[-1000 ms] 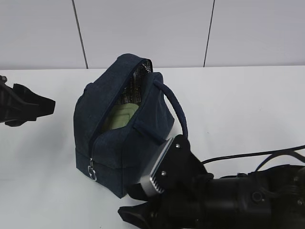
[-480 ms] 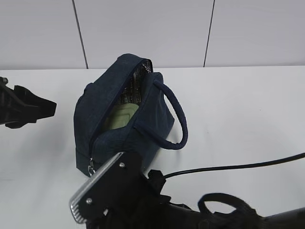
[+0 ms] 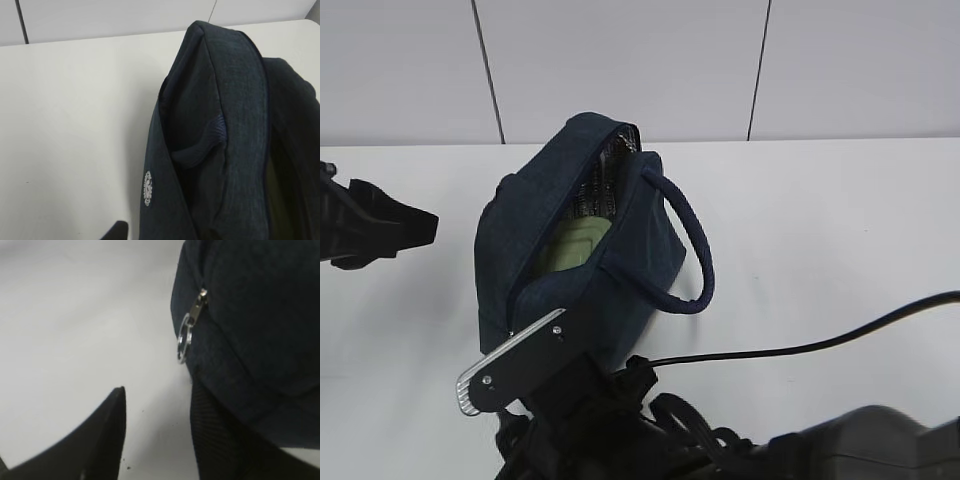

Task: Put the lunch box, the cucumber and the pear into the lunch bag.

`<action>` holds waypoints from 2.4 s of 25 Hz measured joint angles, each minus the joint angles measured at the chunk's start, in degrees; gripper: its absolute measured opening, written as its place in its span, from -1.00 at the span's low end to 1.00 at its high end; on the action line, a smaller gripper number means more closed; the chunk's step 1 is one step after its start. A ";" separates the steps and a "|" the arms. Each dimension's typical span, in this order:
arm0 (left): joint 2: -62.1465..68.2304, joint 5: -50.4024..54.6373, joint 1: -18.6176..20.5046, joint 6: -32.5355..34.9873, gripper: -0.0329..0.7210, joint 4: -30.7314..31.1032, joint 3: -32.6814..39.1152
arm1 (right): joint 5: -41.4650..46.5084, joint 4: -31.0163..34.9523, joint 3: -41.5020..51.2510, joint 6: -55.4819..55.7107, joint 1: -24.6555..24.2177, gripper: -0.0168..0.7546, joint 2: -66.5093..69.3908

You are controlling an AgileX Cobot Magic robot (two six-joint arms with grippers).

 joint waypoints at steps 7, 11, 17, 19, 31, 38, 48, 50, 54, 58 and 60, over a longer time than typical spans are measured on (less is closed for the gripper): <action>0.00 0.00 0.00 0.00 -0.18 0.00 0.00 | -0.46 1.19 -2.49 0.02 0.00 -0.17 2.27; 0.00 0.00 0.00 0.00 -0.18 -0.02 0.00 | -1.42 3.58 -3.67 0.02 0.00 -0.17 3.12; 0.00 0.07 0.00 0.05 -0.18 -0.02 0.00 | -2.57 4.57 -4.76 0.02 0.00 -0.17 4.72; 0.00 0.07 0.00 0.05 -0.18 -0.02 0.00 | -3.87 4.84 -4.88 0.02 0.00 -0.17 4.75; 0.00 0.07 0.00 0.05 -0.18 -0.02 0.00 | -4.80 5.71 -5.65 1.12 -0.11 -0.43 5.68; 0.00 0.13 0.00 0.05 -0.18 -0.02 0.00 | -4.80 5.71 -7.81 1.36 -0.11 -0.55 5.91; 0.00 1.08 0.00 0.05 -0.18 -0.02 0.00 | -4.30 8.50 -7.90 1.24 -0.11 -0.96 7.03; 0.00 1.10 0.00 0.05 -0.18 -0.02 0.00 | -4.13 8.60 -7.90 0.86 -0.11 -0.96 7.03; 0.00 1.16 0.00 0.05 -0.18 -0.02 0.00 | -1.63 8.60 -7.90 -0.82 -0.11 -0.96 6.90; 0.00 1.21 0.00 0.05 -0.18 -0.02 0.00 | 0.66 8.65 -7.78 -2.51 -0.11 -0.96 5.06; 0.00 1.21 0.00 0.05 -0.18 0.12 0.00 | 1.28 8.75 -7.44 -4.53 -0.11 -0.96 3.50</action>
